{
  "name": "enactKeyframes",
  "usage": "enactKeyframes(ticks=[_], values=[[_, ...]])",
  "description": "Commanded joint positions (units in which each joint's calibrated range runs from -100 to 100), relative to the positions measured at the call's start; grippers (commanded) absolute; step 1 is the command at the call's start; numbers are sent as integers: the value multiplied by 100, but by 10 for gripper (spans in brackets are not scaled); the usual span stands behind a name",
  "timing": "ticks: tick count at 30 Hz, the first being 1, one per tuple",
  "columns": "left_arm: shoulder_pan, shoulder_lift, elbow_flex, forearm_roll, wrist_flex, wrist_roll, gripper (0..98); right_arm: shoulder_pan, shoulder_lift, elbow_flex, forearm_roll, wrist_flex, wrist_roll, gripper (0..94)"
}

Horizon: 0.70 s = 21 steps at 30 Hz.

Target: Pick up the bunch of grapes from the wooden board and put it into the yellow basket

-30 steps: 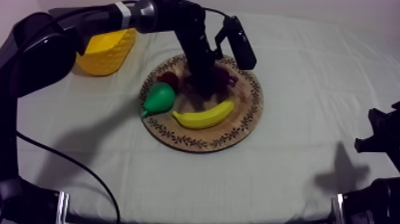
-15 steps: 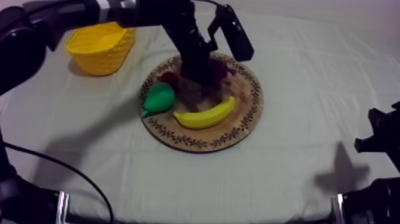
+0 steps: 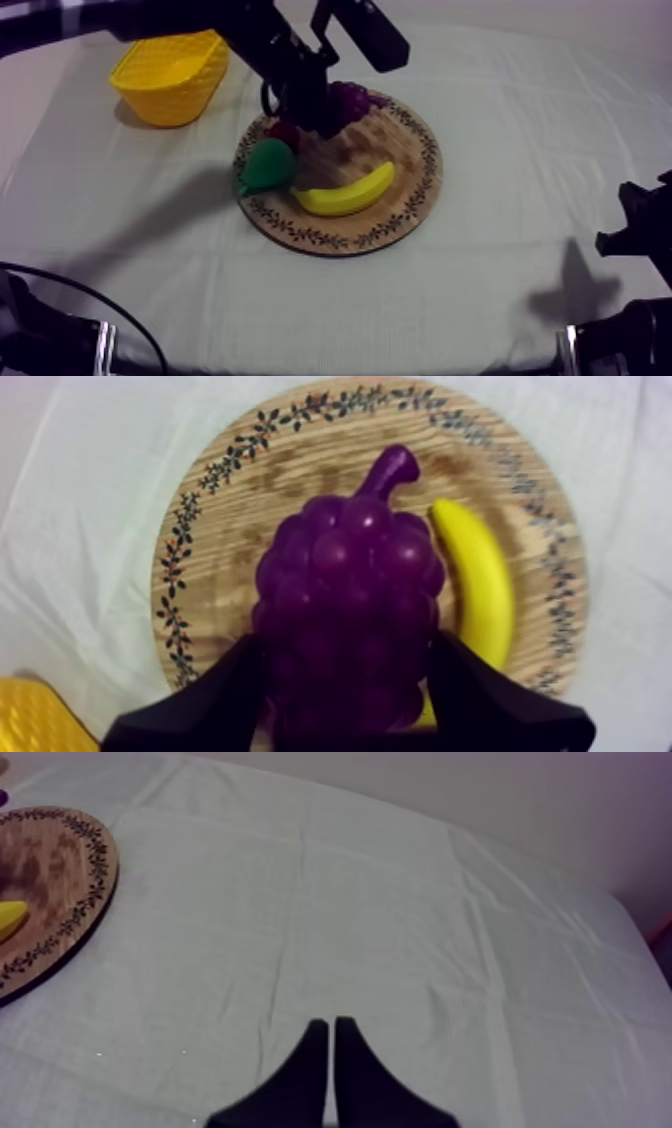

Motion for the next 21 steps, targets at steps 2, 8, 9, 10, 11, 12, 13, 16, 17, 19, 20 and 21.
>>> enactKeyframes(ticks=[2,8,9,10,11,12,13,16,17,19,20,21], values=[[94,-538,50,-72,225,368,476,2,-2,4,0,2,-1,2],[303,-1341,85,-309,748,1015,471,2,-2,4,0,2,-1,2],[321,-1470,110,-324,797,1088,473,2,-2,4,0,2,-1,2],[333,-1600,137,-331,833,1143,475,2,-2,4,0,2,-1,2],[339,-1729,173,-335,866,1197,476,2,-2,4,0,2,-1,2],[337,-1858,215,-337,899,1247,476,2,-2,4,0,2,-1,2],[325,-1988,261,-338,926,1291,475,2,-2,4,0,2,-1,2],[227,-2391,439,-340,1011,1425,461,2,-2,4,0,2,-1,2],[180,-2524,512,-347,1034,1461,460,2,-2,4,0,2,-1,2],[59,-2776,670,-355,1073,1506,462,2,-2,4,0,2,-1,2],[-13,-2896,754,-356,1097,1522,462,2,-2,4,0,2,-1,2],[-92,-3006,833,-356,1126,1534,463,2,-2,4,0,2,-1,2]])
